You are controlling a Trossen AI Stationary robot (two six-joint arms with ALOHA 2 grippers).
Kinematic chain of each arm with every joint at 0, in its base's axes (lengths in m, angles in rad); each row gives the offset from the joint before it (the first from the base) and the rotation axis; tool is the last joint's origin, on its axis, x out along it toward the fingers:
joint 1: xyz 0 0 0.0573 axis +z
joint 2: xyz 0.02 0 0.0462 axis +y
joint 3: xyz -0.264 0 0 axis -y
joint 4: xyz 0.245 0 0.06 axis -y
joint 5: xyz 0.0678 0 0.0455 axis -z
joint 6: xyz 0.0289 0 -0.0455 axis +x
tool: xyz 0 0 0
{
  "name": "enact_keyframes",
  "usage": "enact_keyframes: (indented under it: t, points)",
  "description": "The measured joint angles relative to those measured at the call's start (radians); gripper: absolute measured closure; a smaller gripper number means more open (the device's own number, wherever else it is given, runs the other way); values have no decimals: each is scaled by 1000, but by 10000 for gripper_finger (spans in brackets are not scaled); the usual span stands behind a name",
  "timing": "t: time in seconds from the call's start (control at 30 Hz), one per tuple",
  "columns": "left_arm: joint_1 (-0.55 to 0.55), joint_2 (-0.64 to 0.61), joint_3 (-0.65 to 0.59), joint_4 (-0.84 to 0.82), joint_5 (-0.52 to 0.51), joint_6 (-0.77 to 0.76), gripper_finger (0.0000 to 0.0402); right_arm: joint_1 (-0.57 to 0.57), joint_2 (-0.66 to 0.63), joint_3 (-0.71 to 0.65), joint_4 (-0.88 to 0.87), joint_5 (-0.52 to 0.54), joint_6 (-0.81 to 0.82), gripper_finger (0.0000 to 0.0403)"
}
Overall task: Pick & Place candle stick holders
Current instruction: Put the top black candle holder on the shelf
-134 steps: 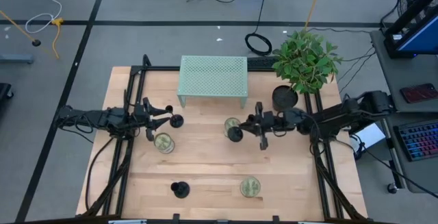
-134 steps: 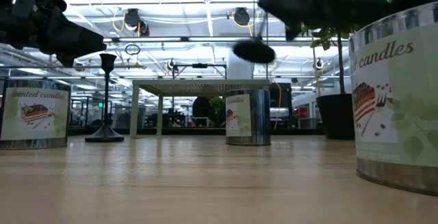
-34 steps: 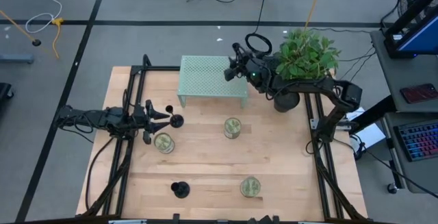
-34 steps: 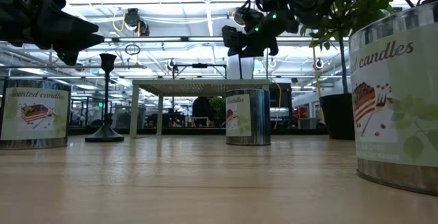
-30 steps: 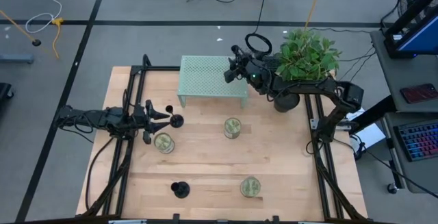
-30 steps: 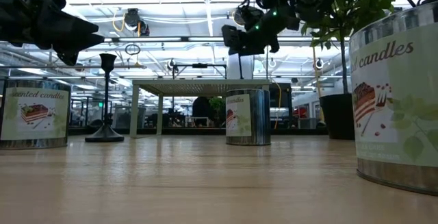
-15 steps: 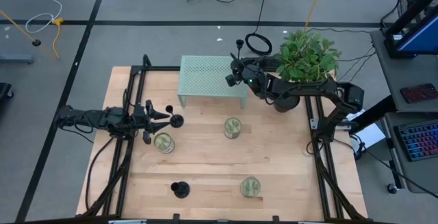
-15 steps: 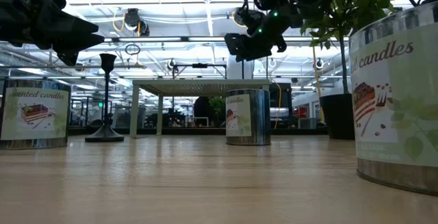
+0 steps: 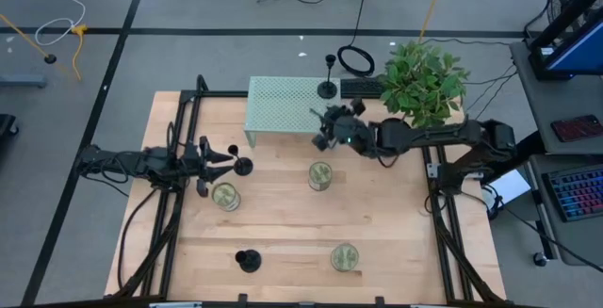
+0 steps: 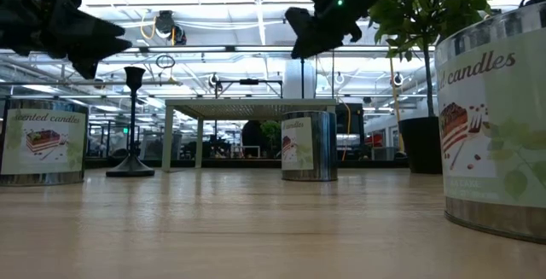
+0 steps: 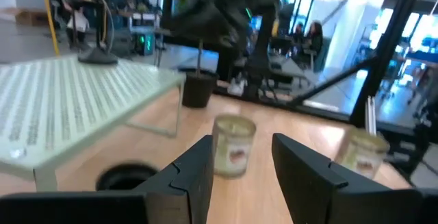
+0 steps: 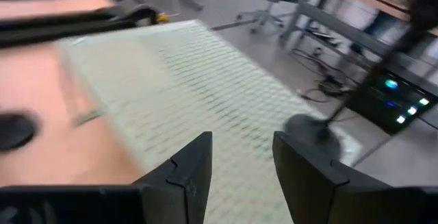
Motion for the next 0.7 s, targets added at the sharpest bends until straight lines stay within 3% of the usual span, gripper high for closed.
enact_keyframes:
  t: [0.13, 0.43, 0.7]
  points:
    - [0, 0, 0, 31, -16, 42, 250, 85, 2, 0, -15, -1, -1, 258]
    - [0, 0, 9, 13, -155, 83, 250, 221, 1, -21, -17, -1, 28, 258]
    - [0, 67, 171, -69, -192, 196, 250, 265, 2, -50, -16, -1, 103, 258]
